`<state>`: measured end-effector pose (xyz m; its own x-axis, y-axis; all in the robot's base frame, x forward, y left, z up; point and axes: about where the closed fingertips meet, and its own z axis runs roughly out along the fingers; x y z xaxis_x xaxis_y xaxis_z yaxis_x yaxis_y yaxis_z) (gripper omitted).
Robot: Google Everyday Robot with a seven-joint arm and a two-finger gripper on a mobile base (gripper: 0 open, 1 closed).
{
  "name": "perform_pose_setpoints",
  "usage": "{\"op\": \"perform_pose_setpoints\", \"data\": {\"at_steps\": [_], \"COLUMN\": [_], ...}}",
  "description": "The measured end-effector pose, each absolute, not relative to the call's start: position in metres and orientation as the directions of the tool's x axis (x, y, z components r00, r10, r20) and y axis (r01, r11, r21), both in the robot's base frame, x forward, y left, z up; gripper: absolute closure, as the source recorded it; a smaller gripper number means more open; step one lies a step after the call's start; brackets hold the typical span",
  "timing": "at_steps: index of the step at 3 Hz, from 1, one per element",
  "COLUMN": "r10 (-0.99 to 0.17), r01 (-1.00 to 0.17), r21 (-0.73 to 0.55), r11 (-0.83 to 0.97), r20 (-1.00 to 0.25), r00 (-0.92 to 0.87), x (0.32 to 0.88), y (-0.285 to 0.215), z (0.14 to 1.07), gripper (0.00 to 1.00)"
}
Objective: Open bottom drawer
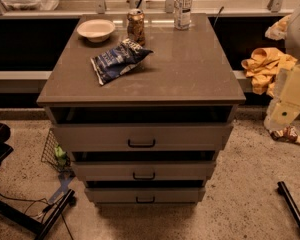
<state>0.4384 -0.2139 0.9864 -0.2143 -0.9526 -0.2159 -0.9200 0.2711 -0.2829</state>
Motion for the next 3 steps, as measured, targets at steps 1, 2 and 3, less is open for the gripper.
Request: {"op": "perform_pose_setpoints", "data": {"at_steps": [1, 2, 3], "r10": [-0.953, -0.954, -0.951], "r01": [-0.920, -0.916, -0.906], "r21": [-0.283, -0.303, -0.336], "r11": [0.271, 0.263, 0.257], "r20": [-0.216, -0.226, -0.254], "r00": [-0.214, -0.199, -0.176], "x": [0.438, 0.442, 0.447], "y": [-0.214, -0.212, -0.211], "z": [0.986, 0.969, 0.929], "gripper": [0.00, 0.00, 0.00]}}
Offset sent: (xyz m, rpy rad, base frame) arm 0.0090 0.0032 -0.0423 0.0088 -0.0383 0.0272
